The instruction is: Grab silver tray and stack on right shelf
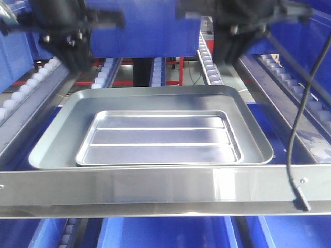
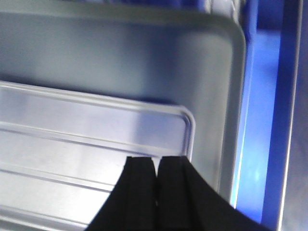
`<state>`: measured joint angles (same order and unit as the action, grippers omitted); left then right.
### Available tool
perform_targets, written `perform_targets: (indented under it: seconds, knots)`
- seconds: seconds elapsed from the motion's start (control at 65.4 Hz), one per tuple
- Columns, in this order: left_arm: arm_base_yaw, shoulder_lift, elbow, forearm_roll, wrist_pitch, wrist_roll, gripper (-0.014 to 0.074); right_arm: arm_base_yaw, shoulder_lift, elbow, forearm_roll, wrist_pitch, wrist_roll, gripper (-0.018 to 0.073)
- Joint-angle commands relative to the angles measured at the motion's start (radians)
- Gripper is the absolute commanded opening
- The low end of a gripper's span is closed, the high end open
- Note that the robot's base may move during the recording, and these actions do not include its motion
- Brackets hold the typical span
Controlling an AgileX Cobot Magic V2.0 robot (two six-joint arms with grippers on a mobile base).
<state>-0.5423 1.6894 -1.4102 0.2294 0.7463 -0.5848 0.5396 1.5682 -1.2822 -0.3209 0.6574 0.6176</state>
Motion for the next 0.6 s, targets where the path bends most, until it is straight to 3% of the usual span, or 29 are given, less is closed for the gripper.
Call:
perform_targets:
  seconds: [0.0, 0.321, 0.489, 0.581]
  knots:
    - [-0.009, -0.119, 0.043, -0.011, -0.157, -0.002, -0.0078, 0.001, -0.101, -0.011, -0.012, -0.127, -0.1, 0.005]
    - [-0.019, -0.477, 0.466, 0.021, -0.558, 0.0, -0.0074, 0.001, -0.417, 0.354, -0.012, -0.588, -0.127, 0.005]
    - [-0.019, -0.73, 0.744, 0.183, -0.848, 0.0, -0.0074, 0.001, -0.623, 0.624, -0.012, -0.852, -0.127, 0.005]
    - [-0.019, -0.898, 0.874, 0.316, -0.915, 0.0, -0.0075, 0.001, -0.745, 0.749, -0.012, -0.897, -0.127, 0.005]
